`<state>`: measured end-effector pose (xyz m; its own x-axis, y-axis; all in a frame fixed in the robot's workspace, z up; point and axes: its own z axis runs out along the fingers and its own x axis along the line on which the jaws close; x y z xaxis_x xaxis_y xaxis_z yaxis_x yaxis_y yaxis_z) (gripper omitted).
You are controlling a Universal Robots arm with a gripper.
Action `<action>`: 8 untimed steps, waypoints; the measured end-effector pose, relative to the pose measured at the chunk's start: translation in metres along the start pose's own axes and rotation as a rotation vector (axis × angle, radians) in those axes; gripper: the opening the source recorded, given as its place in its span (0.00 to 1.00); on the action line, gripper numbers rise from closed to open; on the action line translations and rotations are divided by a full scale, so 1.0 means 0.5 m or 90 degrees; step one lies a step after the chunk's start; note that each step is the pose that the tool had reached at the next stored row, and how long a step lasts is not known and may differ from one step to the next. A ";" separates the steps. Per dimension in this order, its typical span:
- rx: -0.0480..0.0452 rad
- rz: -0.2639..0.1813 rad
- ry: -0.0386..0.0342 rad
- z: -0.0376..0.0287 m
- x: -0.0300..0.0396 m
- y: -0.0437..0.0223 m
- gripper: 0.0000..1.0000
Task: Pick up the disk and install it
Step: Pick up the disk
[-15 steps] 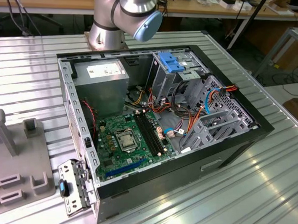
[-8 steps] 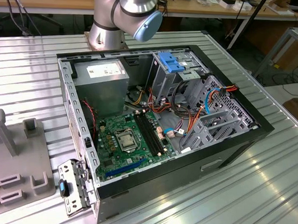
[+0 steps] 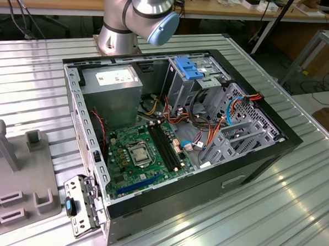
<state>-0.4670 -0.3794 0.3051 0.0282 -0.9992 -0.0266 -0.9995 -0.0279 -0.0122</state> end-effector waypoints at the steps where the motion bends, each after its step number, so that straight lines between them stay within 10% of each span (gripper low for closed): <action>1: 0.0000 0.000 0.0000 0.000 0.000 0.000 0.37; 8: 0.0002 0.006 0.0001 -0.011 0.000 0.000 0.37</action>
<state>-0.4670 -0.3795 0.3104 0.0188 -0.9995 -0.0266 -0.9998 -0.0184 -0.0122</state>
